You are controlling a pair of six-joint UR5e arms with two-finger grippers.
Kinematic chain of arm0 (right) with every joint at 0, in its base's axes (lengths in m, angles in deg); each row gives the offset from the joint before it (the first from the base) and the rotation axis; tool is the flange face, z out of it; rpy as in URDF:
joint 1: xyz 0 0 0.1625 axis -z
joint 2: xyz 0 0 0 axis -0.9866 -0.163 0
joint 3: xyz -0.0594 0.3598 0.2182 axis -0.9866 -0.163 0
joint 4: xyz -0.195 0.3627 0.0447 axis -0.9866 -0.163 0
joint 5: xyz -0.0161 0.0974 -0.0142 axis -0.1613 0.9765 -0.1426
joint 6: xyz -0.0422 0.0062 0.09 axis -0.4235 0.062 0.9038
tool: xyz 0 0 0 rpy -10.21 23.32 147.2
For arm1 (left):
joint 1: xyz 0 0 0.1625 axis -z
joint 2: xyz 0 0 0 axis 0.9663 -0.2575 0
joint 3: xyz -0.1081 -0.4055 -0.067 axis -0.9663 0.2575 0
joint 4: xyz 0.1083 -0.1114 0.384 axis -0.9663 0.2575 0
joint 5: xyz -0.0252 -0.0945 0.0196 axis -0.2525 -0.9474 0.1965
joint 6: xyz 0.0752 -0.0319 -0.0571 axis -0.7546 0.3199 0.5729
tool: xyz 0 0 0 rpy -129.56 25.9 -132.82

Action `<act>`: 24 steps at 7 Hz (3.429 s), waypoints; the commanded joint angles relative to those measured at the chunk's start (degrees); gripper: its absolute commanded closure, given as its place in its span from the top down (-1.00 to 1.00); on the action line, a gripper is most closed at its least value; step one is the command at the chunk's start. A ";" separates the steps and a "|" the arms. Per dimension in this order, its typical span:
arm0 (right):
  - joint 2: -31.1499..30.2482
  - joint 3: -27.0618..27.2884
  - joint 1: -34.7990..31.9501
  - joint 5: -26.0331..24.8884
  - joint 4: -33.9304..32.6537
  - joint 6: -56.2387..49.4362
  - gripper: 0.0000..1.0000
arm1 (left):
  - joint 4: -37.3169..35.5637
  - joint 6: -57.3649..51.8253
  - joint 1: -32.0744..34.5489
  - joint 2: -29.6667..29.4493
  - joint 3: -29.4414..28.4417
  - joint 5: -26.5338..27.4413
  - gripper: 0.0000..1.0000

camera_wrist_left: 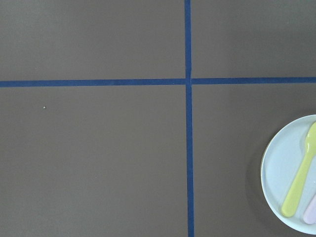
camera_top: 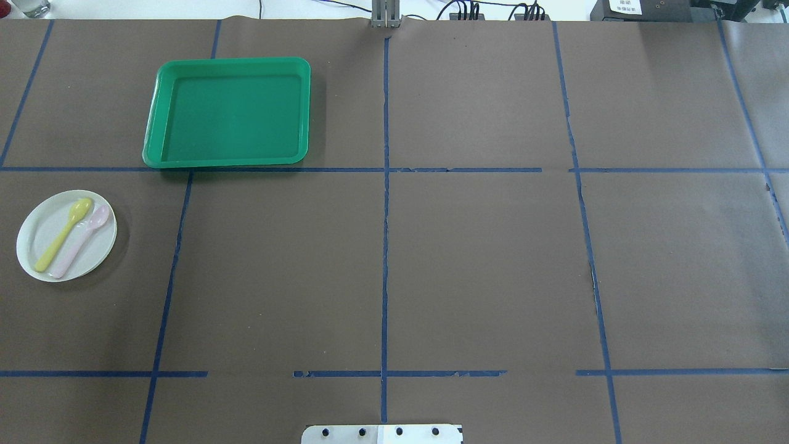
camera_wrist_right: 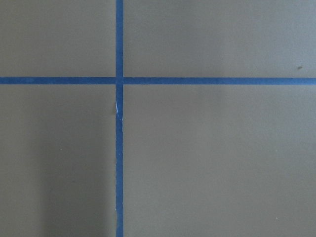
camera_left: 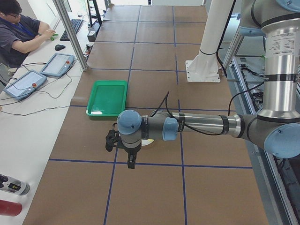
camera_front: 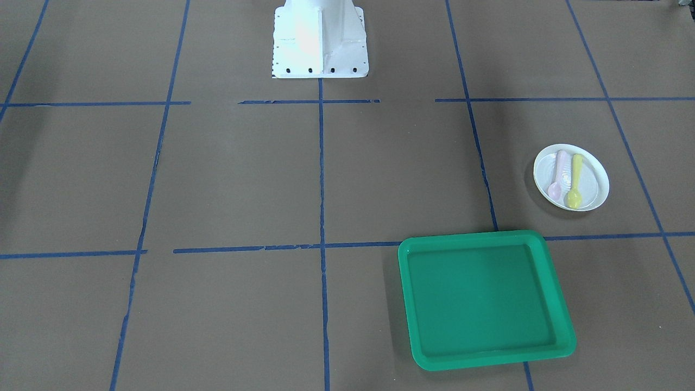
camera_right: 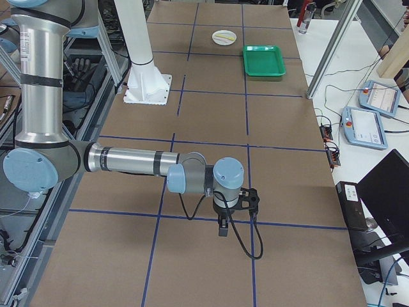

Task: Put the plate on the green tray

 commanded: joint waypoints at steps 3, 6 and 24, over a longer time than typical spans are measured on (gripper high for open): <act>0.00 -0.02 0.00 -0.09 0.00 0.00 1.00 | 14.79 16.40 -10.24 -0.38 0.98 0.44 1.00; 0.00 -0.02 0.00 0.00 0.00 0.00 1.00 | 36.95 28.02 -19.05 -0.64 -12.71 3.76 1.00; 0.00 -0.02 0.00 0.00 0.00 0.00 1.00 | 39.30 30.17 -28.92 -4.16 -18.55 3.43 -1.00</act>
